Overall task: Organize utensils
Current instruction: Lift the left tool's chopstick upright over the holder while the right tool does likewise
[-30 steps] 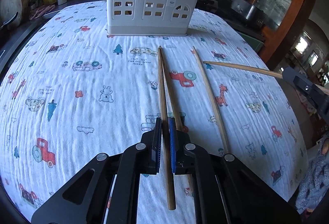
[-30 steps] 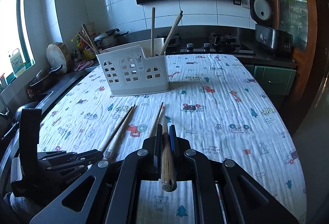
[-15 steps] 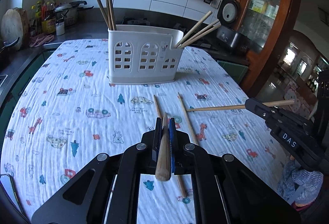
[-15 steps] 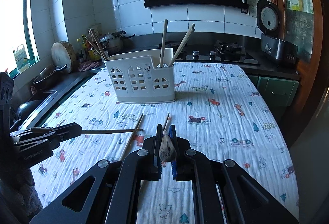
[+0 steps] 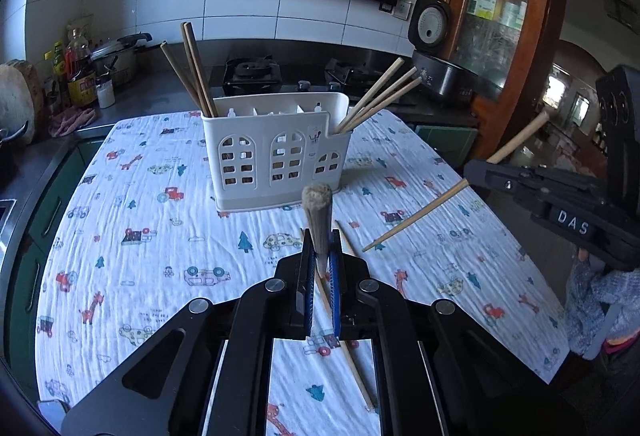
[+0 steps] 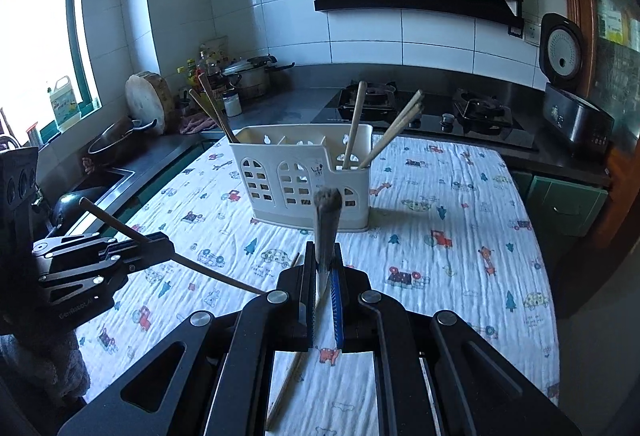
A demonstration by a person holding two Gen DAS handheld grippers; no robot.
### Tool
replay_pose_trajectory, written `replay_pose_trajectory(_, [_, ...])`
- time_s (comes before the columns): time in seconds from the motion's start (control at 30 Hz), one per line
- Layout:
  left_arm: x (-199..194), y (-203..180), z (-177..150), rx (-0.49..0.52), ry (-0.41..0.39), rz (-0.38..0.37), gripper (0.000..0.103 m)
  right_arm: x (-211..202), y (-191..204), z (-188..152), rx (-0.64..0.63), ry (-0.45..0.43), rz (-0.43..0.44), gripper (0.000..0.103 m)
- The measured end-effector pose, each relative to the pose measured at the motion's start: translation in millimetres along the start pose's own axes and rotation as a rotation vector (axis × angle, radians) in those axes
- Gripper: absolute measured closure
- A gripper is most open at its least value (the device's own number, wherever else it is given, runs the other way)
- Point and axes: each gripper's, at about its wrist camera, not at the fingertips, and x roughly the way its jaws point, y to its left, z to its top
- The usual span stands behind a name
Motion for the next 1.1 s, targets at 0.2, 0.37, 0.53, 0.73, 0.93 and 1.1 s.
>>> replay_pose_trajectory(0.2, [-2,12,28,0.009,-0.014,-0.004,0.097,-8,3,49,-0.031,-0.022,0.031,0.096])
replay_pose_trajectory(0.37, [-13,21,57,0.011,-0.057,-0.008,0.097,-12,8,92,-0.072,-0.048,0.041,0.096])
replay_pose_trajectory(0.53, [-26,21,96,0.037,-0.13,0.02,0.097,-9,6,126,-0.07,-0.074,0.037,0.096])
replay_pose_trajectory(0.73, [-35,27,143,0.037,-0.225,0.05,0.097,5,0,149,-0.054,-0.095,0.01,0.096])
replay_pose_trajectory(0.93, [-23,39,170,0.029,-0.281,0.117,0.097,30,-4,159,-0.064,-0.081,-0.024,0.096])
replay_pose_trajectory(1.1, [0,52,173,-0.003,-0.255,0.126,0.097,52,-9,157,-0.068,-0.045,-0.044,0.096])
